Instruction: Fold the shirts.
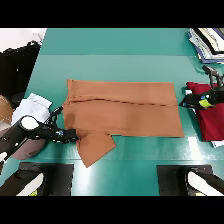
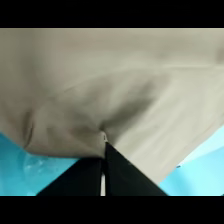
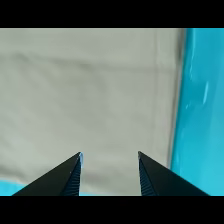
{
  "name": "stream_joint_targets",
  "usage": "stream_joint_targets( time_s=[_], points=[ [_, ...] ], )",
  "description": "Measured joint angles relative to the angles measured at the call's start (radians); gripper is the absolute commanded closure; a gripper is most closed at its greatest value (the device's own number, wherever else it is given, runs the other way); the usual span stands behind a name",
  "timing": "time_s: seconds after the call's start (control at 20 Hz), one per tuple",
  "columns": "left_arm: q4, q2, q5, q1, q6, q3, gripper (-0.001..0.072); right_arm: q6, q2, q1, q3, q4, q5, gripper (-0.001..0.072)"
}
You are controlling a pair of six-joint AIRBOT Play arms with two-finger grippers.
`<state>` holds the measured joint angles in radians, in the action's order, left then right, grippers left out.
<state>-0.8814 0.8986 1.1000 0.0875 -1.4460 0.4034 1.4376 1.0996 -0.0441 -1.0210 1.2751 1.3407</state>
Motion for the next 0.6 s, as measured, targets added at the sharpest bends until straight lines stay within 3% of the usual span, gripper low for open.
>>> stream_joint_targets(
  time_s=[0.05,0.1,0.15,0.25,0.35,0.6],
  points=[
    [0.002,0.000,0.005,0.002,0.003,0.008,0.0681,0.000,-0.012,-0.031,0.031,0.001,0.013,0.0273],
    [0.004,0.000,0.011,0.004,0.005,0.018,0.0681,0.000,-0.027,-0.072,0.073,0.002,0.027,0.0143],
    [0.009,0.000,0.015,0.005,0.008,0.031,0.0681,0.000,-0.040,-0.115,0.117,0.003,0.041,0.0129],
    [0.011,0.000,0.018,0.006,0.011,0.056,0.0681,0.000,-0.061,-0.212,0.216,0.001,0.053,0.0141],
    [0.012,0.000,0.019,0.006,0.011,0.079,0.0681,-0.001,-0.071,-0.307,0.315,-0.010,0.058,0.0270],
    [0.014,0.000,0.020,0.006,0.014,0.103,0.0681,-0.045,-0.080,-0.452,0.480,-0.118,-0.009,0.0283]
  ],
)
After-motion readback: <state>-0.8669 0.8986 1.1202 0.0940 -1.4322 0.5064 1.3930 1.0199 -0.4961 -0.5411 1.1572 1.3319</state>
